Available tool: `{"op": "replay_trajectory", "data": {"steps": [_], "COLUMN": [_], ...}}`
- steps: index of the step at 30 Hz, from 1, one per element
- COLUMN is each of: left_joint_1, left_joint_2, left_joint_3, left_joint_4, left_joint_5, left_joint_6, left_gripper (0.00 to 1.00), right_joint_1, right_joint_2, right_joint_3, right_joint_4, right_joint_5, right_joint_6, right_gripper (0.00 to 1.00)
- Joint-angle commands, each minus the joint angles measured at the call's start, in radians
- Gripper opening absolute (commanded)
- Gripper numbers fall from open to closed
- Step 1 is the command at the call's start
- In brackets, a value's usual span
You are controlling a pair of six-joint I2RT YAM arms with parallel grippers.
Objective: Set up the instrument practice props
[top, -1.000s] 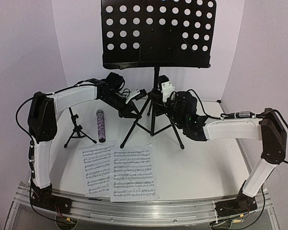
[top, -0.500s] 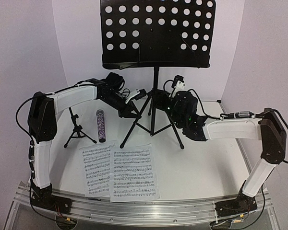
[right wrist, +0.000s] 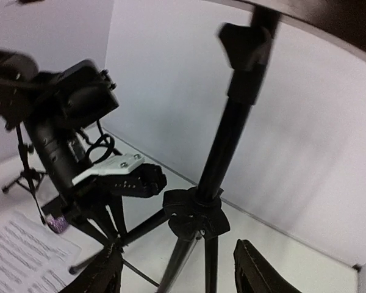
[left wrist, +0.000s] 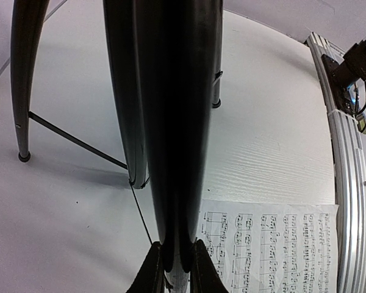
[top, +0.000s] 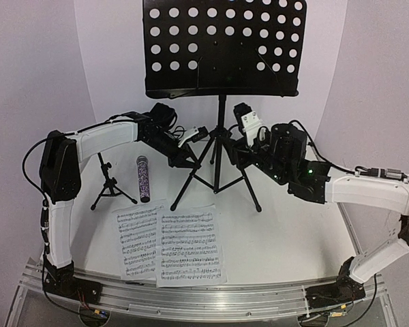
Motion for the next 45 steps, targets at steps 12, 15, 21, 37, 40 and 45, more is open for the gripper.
{"op": "replay_trajectory", "data": {"steps": [12,15,21,37,40,45], "left_joint_1": [-0.014,-0.014,-0.014,-0.014,-0.014,-0.014], "left_joint_2": [0.016,0.016,0.018,0.019,0.019,0.019], "left_joint_3": [0.0,-0.003,-0.002,-0.001,-0.003,-0.003], "left_joint_4": [-0.003,-0.005,-0.005,-0.005,-0.002,-0.001], "left_joint_5": [0.029,0.027,0.029,0.029,0.029,0.029], "left_joint_6": [0.044,0.047,0.048,0.051,0.051,0.05], "left_gripper": [0.0,0.0,0.0,0.0,0.0,0.0], "right_joint_1": [0.017,0.016,0.013,-0.01,-0.01,-0.006], "right_joint_2": [0.181,0.212,0.25,0.271,0.275,0.288], "right_joint_3": [0.13,0.143,0.161,0.152,0.154,0.158], "right_joint_4": [-0.007,0.007,0.082,0.126,0.133,0.141], "right_joint_5": [0.158,0.171,0.219,0.238,0.24,0.245], "right_joint_6": [-1.27,-1.304,-1.35,-1.346,-1.346,-1.315], "right_gripper": [0.55,0.49,0.44,0.23,0.16,0.01]}}
